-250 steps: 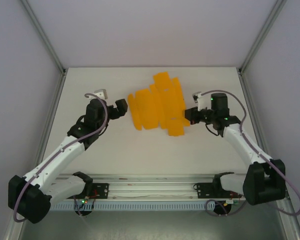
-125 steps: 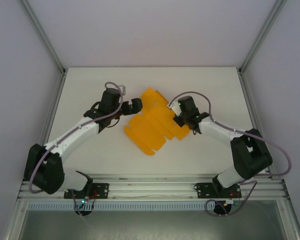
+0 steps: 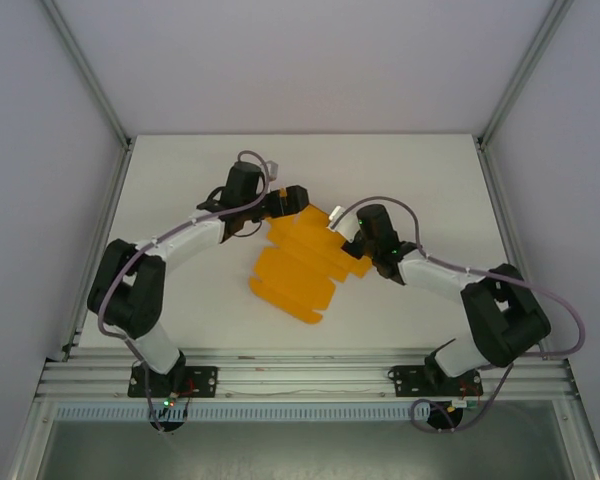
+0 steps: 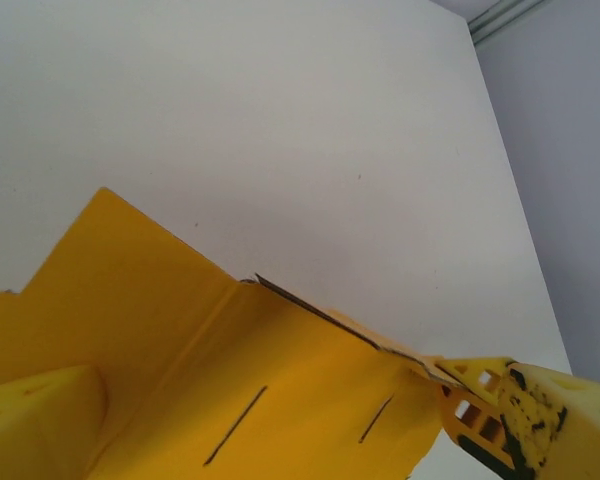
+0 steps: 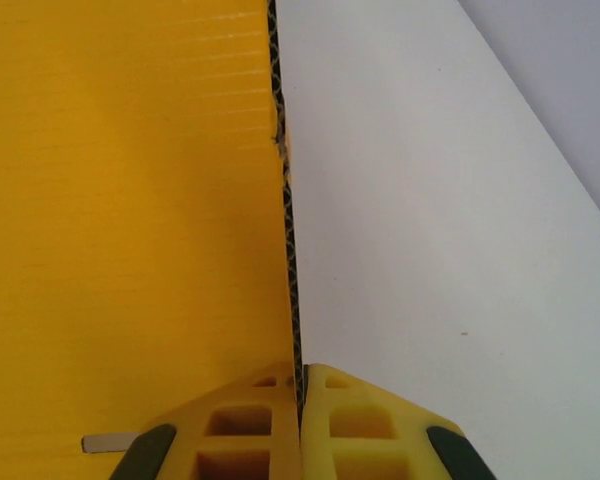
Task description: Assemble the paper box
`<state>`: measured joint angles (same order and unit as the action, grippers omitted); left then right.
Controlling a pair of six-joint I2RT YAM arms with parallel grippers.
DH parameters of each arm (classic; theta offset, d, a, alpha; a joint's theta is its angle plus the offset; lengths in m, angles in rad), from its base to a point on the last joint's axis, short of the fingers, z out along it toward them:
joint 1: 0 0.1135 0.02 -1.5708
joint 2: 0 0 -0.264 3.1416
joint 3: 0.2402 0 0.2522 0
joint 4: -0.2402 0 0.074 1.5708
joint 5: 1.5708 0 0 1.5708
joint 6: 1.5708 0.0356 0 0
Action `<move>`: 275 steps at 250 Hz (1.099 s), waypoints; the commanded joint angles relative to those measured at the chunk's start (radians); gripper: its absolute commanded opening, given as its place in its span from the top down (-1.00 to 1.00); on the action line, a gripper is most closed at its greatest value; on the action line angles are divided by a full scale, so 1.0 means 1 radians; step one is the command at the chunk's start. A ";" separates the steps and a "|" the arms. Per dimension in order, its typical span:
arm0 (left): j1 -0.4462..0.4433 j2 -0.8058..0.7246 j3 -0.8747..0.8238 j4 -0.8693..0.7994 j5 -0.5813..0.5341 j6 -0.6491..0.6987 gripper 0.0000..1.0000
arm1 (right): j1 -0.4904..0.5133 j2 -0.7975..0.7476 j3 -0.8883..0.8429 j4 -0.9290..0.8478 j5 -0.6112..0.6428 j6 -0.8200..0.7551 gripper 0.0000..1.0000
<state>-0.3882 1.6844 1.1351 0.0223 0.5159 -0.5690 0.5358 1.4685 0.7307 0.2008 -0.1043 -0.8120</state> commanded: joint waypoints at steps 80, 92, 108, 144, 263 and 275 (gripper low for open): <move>0.051 0.058 -0.018 0.153 0.108 -0.065 -1.00 | 0.007 -0.063 -0.022 0.052 -0.117 0.015 1.00; 0.052 0.051 -0.014 0.125 0.083 -0.059 -1.00 | 0.006 -0.066 -0.026 0.064 -0.110 0.015 1.00; 0.052 0.036 -0.006 0.060 0.017 -0.050 -0.99 | 0.007 -0.070 -0.025 0.066 -0.093 0.010 1.00; 0.053 0.021 -0.004 -0.019 -0.102 -0.046 -0.79 | 0.006 -0.077 -0.025 0.066 -0.097 0.009 1.00; -0.069 -0.019 0.046 -0.175 -0.234 0.169 -0.55 | 0.009 -0.042 0.018 0.082 -0.060 0.068 1.00; -0.090 -0.010 0.063 -0.205 -0.286 0.194 -0.59 | 0.010 -0.036 0.023 0.087 -0.058 0.081 1.00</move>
<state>-0.4229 1.6958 1.1439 -0.0635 0.3538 -0.4824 0.5373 1.4239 0.7067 0.2176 -0.1654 -0.7818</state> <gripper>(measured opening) 0.775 0.055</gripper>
